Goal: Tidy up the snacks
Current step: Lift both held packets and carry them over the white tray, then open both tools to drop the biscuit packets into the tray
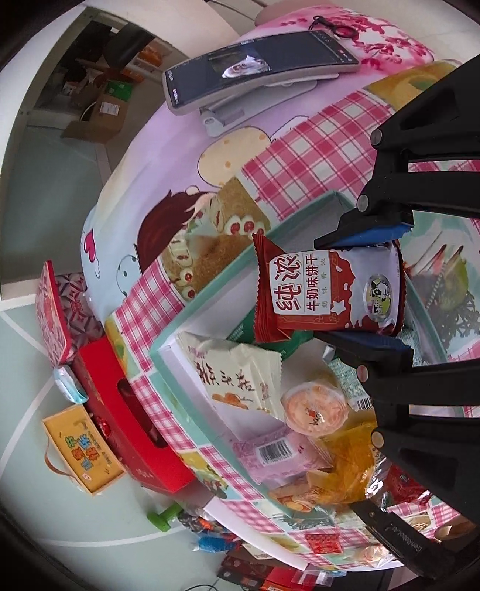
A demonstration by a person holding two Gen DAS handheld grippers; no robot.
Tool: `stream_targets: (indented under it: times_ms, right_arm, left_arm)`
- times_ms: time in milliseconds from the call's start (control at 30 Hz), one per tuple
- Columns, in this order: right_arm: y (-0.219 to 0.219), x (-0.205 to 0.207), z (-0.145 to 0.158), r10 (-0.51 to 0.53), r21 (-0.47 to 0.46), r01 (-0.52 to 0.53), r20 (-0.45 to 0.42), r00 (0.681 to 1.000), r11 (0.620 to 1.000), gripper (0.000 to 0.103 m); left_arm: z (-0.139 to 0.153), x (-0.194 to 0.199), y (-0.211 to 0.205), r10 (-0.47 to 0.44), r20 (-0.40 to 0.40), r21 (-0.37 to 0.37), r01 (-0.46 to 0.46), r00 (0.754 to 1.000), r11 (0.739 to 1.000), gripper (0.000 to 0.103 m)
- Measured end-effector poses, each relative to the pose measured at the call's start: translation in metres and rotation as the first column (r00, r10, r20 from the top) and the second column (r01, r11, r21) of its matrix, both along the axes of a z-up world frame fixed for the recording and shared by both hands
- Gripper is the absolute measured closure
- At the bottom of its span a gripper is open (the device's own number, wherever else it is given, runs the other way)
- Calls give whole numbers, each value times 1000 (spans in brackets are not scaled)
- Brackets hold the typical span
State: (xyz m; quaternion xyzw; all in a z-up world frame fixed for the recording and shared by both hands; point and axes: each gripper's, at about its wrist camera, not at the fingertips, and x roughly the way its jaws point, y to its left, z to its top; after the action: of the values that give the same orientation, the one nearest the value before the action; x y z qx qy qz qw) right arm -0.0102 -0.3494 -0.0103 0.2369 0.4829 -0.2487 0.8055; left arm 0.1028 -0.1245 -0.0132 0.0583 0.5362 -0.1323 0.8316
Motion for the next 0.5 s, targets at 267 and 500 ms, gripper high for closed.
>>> stream_targets:
  times_ms: [267, 500]
  right_arm:
    - [3, 4, -4, 16, 6, -16, -7, 1000, 1000, 61]
    - [4, 4, -5, 19, 12, -19, -9, 1000, 1000, 59]
  left_arm:
    - [3, -3, -4, -16, -7, 6, 16, 1000, 1000, 52]
    - [-4, -8, -15, -58, -37, -4, 58, 998, 998, 52]
